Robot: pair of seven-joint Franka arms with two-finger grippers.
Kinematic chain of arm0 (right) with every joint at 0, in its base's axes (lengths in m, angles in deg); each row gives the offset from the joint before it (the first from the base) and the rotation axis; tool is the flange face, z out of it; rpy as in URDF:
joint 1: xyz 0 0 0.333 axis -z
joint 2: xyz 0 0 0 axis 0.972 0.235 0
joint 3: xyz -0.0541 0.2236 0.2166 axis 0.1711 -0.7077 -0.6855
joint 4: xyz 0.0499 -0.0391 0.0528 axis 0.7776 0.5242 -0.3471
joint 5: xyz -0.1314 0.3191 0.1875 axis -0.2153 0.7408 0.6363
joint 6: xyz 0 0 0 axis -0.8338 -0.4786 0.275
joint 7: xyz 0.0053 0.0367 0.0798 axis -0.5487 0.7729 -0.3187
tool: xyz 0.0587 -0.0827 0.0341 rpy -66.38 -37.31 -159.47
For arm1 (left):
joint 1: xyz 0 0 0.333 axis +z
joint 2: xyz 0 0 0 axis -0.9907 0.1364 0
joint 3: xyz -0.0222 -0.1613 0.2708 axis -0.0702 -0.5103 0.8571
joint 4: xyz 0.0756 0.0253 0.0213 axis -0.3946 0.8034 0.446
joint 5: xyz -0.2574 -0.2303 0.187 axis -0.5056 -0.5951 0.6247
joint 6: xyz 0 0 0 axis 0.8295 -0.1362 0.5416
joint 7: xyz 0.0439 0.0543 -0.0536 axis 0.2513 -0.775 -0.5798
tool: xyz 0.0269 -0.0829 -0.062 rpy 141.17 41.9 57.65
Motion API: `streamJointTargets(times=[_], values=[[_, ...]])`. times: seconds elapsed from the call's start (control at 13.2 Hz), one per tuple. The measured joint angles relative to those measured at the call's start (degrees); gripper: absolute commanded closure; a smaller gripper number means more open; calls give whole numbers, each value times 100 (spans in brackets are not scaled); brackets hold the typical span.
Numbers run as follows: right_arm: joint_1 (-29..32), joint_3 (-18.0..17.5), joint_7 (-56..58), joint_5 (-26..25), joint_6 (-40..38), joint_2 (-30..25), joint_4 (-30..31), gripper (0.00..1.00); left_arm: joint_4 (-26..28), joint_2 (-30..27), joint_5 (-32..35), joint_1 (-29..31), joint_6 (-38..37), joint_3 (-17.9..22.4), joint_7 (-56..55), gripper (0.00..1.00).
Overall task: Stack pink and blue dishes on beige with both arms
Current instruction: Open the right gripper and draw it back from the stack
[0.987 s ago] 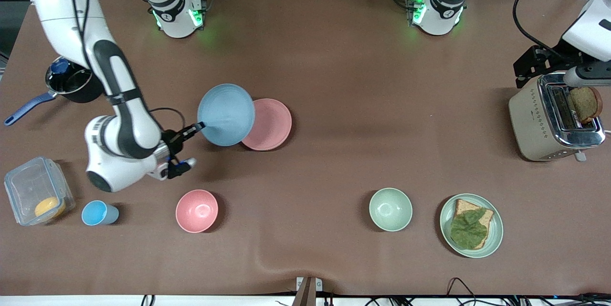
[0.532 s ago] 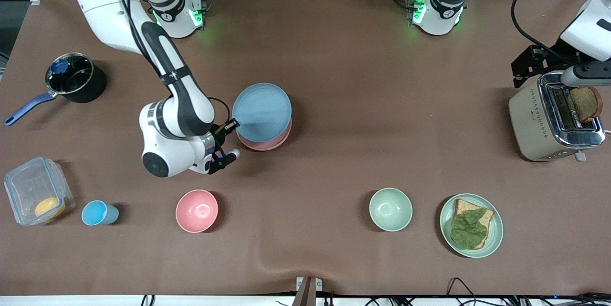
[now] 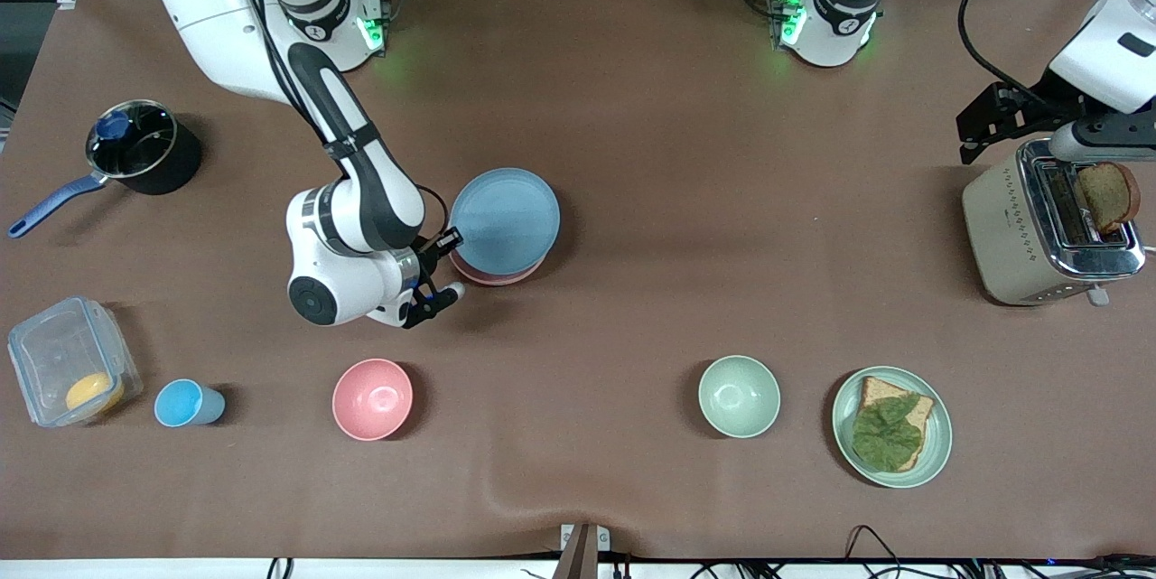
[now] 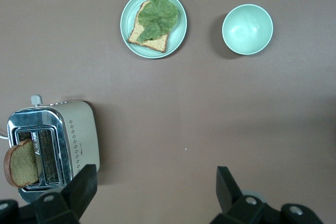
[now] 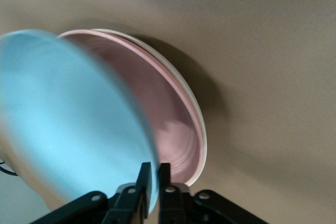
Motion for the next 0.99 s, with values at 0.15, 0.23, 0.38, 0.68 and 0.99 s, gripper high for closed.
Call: streamJointTargets(times=[0.15, 0.23, 0.38, 0.68, 0.99], values=[[0, 27, -2, 0, 25, -46, -6, 0, 0, -1, 0, -2, -4, -22, 0, 0], [0, 52, -12, -13, 24, -117, -10, 0, 0, -4, -1, -1, -21, -27, 0, 0], [2, 111, -150, -265, -43, -343, -30, 0, 0, -16, -1, 1, -59, -26, 0, 0], [16, 233, -598, -1793, -637, -1207, -422, 0, 0, -36, -1, 1, -85, -21, 0, 0], [174, 822, -638, -2478, -1377, -2015, -1039, 0, -1, -55, -42, 1, -232, -19, 0, 0]])
